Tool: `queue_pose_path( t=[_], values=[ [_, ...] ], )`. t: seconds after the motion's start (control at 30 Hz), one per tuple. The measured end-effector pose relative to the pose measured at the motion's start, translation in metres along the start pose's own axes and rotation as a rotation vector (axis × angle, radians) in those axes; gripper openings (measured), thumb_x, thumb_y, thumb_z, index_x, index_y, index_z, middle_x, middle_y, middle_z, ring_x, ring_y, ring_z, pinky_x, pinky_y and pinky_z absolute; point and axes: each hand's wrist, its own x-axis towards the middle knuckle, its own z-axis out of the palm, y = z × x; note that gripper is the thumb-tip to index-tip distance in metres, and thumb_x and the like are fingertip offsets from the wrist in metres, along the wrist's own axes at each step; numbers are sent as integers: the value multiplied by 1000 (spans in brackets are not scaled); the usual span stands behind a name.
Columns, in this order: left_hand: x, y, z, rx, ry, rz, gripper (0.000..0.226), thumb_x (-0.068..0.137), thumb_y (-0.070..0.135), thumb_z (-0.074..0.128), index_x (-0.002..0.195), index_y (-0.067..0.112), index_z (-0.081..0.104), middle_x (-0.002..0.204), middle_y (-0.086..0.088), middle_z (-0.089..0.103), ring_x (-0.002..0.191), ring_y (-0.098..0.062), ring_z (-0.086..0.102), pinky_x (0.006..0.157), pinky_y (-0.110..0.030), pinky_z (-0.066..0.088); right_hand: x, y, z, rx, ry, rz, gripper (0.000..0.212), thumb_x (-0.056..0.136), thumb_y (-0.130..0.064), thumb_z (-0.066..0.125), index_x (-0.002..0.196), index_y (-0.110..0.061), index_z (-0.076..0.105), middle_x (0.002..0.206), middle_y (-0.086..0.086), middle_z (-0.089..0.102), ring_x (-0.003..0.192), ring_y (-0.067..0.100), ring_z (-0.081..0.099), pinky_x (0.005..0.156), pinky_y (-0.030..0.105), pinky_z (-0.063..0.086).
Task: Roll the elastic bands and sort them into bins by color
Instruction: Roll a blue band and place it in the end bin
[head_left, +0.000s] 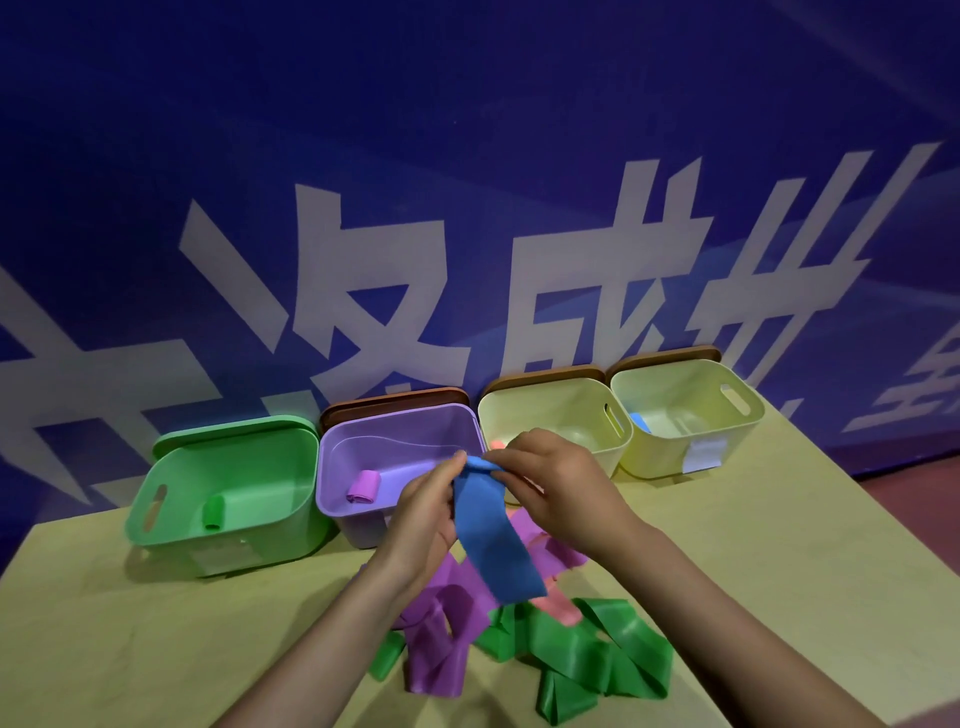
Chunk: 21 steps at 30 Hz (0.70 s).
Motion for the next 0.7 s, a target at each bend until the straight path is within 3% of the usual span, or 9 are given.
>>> queue_pose_path(
  t=[0.1, 0.2, 0.27, 0.33, 0.4, 0.5, 0.57, 0.7],
  values=[
    [1, 1, 0, 24, 0, 22, 26, 97, 14, 46, 99, -4, 65, 100, -21, 68, 93, -28, 65, 87, -37, 53, 1, 2, -3, 6, -64, -53, 30, 92, -23, 51, 109, -9, 70, 88, 6, 65, 81, 22, 59, 66, 29, 48],
    [1, -2, -2, 34, -8, 16, 27, 97, 9, 46, 110, -10, 59, 107, -28, 64, 98, -34, 60, 99, -51, 44, 1, 5, -9, 96, -121, -14, 34, 94, -28, 47, 114, -11, 69, 97, 4, 64, 91, 17, 58, 75, 29, 49],
    [2, -3, -3, 69, -7, 33, 27, 97, 8, 45, 114, -8, 58, 111, -29, 63, 98, -35, 59, 96, -49, 44, -1, 4, -11, 245, -134, 104, 39, 96, -34, 43, 119, -14, 67, 103, 1, 62, 96, 10, 58, 83, 21, 45],
    [2, -3, -3, 103, -9, 65, 24, 98, 9, 44, 111, -2, 61, 112, -28, 64, 99, -34, 60, 94, -47, 45, -1, 0, -9, 356, -116, 253, 43, 92, -42, 46, 121, -17, 65, 102, -4, 61, 92, 3, 57, 82, 15, 43],
    [2, -4, -1, 142, -12, 100, 23, 98, 10, 44, 107, 5, 64, 111, -24, 66, 101, -35, 61, 95, -48, 45, -1, -3, -4, 440, -84, 412, 40, 89, -41, 55, 121, -20, 64, 99, -6, 63, 89, 3, 58, 79, 17, 46],
    [4, -9, -1, 251, 6, 184, 20, 98, 15, 47, 99, 15, 67, 106, -20, 68, 101, -34, 63, 93, -51, 46, 0, -6, 1, 584, -29, 538, 17, 88, -17, 65, 104, -18, 70, 86, -8, 67, 74, 1, 58, 70, 16, 45],
    [4, -13, 0, 333, 20, 248, 18, 98, 15, 48, 97, 17, 66, 104, -20, 67, 94, -26, 62, 88, -45, 48, 1, -10, 3, 594, 8, 535, 12, 86, -8, 65, 91, -18, 70, 79, -5, 67, 65, 1, 55, 65, 15, 43],
    [4, -21, 4, 364, 76, 306, 17, 98, 13, 48, 93, 12, 64, 88, -17, 64, 81, -21, 56, 76, -36, 44, 0, -14, 8, 427, 82, 399, 3, 80, -16, 60, 82, -17, 63, 74, -1, 60, 64, 8, 51, 62, 22, 44]
  ],
)
